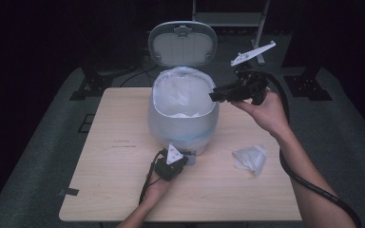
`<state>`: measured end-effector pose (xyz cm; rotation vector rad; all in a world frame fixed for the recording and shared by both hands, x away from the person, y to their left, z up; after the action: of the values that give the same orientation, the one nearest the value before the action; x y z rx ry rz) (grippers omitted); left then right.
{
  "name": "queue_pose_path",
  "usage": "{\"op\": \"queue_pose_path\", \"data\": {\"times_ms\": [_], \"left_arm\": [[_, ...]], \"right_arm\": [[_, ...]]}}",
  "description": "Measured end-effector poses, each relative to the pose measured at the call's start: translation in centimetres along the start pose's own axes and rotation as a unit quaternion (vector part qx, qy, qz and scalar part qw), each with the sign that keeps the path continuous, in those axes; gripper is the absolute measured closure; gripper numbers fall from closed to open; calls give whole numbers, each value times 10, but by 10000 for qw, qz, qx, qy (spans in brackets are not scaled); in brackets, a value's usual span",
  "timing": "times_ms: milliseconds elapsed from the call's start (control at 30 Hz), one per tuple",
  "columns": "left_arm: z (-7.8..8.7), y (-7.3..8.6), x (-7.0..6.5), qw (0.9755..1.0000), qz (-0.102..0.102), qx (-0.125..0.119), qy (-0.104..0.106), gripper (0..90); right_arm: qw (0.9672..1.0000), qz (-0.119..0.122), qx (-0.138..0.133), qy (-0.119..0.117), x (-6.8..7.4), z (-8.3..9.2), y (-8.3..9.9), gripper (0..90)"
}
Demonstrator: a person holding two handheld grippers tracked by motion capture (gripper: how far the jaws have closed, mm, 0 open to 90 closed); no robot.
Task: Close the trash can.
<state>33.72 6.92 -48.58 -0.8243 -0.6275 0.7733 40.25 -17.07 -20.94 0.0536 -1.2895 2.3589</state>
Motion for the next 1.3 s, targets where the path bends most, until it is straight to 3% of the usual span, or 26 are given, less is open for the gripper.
{"op": "queue_pose_path", "data": {"times_ms": [767,1300], "left_arm": [[1,0,-1,10000,-23,15,-34,872],[1,0,-1,10000,-11,16,-36,872]], "right_arm": [[9996,-225,-141,119,-10,27,38,587],[9988,-405,-130,247,-19,35,67,550]]}}
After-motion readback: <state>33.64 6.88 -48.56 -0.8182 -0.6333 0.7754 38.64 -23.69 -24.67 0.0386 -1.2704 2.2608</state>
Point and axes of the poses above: each handheld gripper's, and its own axes: z roughly backward along the jaws, y roughly out of its underside, x roughly to its left, the point moved 1 cm from there along -z, roughly forward along the jaws, and after that the axes turned 13 degrees about -y, right-handed, at the moved point
